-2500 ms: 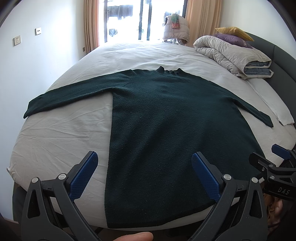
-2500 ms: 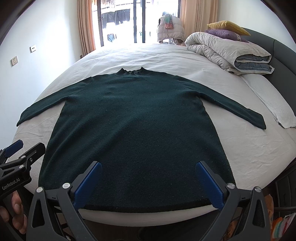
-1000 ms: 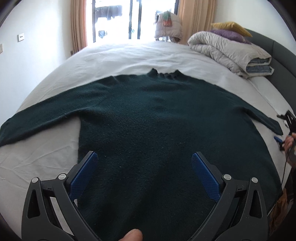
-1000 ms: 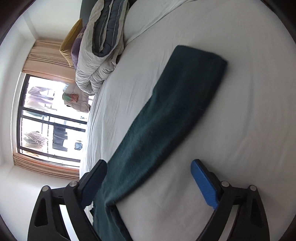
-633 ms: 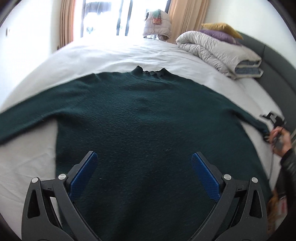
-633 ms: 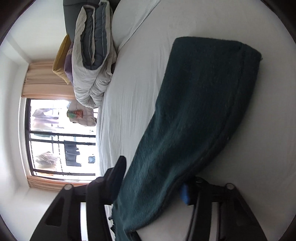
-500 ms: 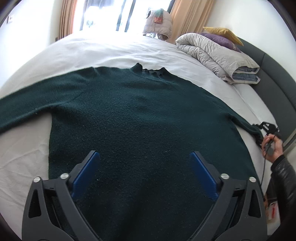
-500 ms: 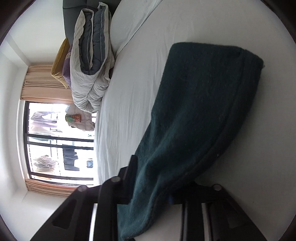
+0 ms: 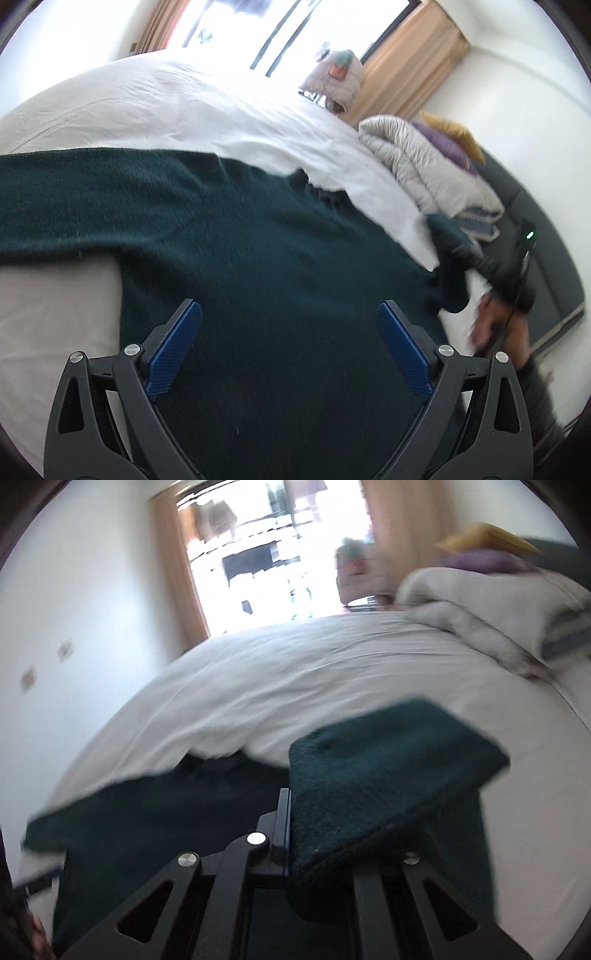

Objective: Fold small clothes

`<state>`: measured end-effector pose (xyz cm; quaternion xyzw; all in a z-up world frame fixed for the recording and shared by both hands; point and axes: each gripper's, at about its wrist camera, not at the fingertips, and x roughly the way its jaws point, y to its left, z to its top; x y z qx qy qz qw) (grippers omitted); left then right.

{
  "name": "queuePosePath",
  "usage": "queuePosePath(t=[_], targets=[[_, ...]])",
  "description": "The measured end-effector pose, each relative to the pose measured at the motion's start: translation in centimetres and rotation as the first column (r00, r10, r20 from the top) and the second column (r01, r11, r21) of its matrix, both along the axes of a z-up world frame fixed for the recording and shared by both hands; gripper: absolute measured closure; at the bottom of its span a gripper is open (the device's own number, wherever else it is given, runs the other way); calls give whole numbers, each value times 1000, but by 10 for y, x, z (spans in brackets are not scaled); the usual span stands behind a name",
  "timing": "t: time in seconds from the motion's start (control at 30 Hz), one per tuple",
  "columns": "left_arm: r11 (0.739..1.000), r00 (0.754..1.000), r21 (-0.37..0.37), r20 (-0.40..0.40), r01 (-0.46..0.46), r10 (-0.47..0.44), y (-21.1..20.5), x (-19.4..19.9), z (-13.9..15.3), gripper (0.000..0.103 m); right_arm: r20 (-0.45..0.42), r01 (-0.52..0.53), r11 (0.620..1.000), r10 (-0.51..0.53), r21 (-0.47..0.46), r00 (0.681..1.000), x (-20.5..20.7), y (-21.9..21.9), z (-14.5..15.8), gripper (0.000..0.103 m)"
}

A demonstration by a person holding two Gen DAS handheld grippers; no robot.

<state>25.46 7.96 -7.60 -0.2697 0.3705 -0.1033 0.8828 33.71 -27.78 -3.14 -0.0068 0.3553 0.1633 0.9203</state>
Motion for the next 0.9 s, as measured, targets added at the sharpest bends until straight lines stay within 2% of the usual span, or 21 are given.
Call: queuePosePath(t=[0.03,0.1,0.17,0.3,0.4,0.53,0.77,0.9], targets=[[999,1000,-37,0,0,0,6,7,0,6,-3,-56,993,56,-102,998,-3,33,-13,96],[996,1000,-92,-6,3,-4,12,18,-1,6,16,-117,928,131,-353,991,-13,89,-48,96],[991,1000,-129,-12,21,-22,13,31,-2,5,0,-153,888,169,-434,986,-22,111,-73,96],[982,996,-181,-52,61,-72,2,64,-15,5,9,-146,885,168,-442,986,-27,110,-81,96],[965,991,-257,-113,45,-77,-1,81,-31,5,37,-120,898,150,-422,988,-30,105,-74,96],[956,988,-291,-133,33,-74,-9,88,-37,5,65,-102,912,139,-398,988,-28,111,-69,96],[895,976,-446,-190,9,-104,-24,96,-47,4,53,-83,955,102,-284,993,-17,107,-54,95],[861,970,-507,-224,-37,-90,-28,103,-53,4,60,-86,960,106,-267,993,-16,108,-48,95]])
